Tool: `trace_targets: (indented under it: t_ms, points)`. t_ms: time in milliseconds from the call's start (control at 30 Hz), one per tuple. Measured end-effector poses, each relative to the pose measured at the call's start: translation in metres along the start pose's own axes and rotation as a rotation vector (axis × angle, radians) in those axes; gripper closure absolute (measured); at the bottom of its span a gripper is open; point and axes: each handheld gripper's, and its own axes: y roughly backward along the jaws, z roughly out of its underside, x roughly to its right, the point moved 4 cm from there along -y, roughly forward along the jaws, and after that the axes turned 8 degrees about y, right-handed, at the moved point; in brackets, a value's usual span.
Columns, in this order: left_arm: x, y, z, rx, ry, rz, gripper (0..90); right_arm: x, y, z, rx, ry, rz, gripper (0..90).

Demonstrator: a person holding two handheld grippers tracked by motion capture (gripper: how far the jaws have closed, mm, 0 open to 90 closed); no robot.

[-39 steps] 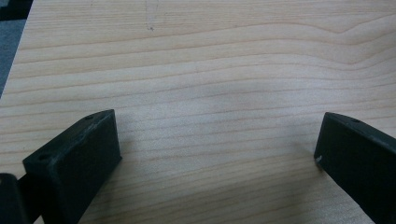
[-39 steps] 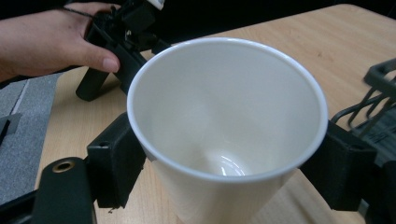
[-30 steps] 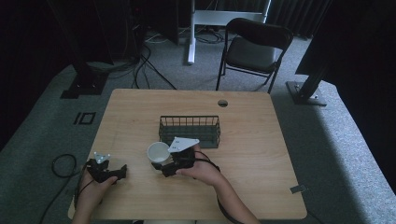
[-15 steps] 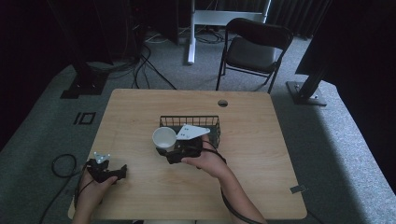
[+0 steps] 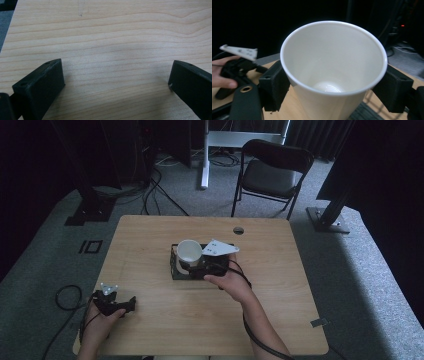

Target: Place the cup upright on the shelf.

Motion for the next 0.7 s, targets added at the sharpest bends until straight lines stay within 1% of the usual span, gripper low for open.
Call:
trace_targets:
  t_ms: [167, 333, 367, 500, 533, 633, 700]
  points:
    - [0.0, 0.0, 0.0, 0.001, 0.0, 0.0, 0.4, 0.015, 0.004, -0.003, -0.006, -0.007, 0.06, 20.7]
    - [0.0, 0.0, 0.0, 0.001, 0.001, 0.0, 0.4, 0.029, 0.007, -0.001, -0.028, -0.013, 0.134, 20.7]
    - [0.0, 0.0, 0.0, 0.001, 0.001, 0.0, 0.4, 0.031, 0.008, 0.0, -0.033, -0.021, 0.146, 20.7]
    - [0.0, 0.0, 0.0, 0.001, 0.0, 0.0, 0.4, 0.039, 0.007, 0.008, -0.06, -0.023, 0.185, 20.7]
    - [0.0, 0.0, 0.0, 0.001, 0.0, 0.0, 0.4, 0.041, 0.007, 0.01, -0.062, -0.028, 0.203, 20.7]
    - [0.0, 0.0, 0.0, 0.001, 0.0, 0.0, 0.4, 0.046, 0.007, 0.016, -0.083, -0.04, 0.232, 20.7]
    - [0.0, 0.0, 0.0, 0.001, -0.001, 0.0, 0.4, 0.05, 0.006, 0.021, -0.104, -0.032, 0.256, 20.7]
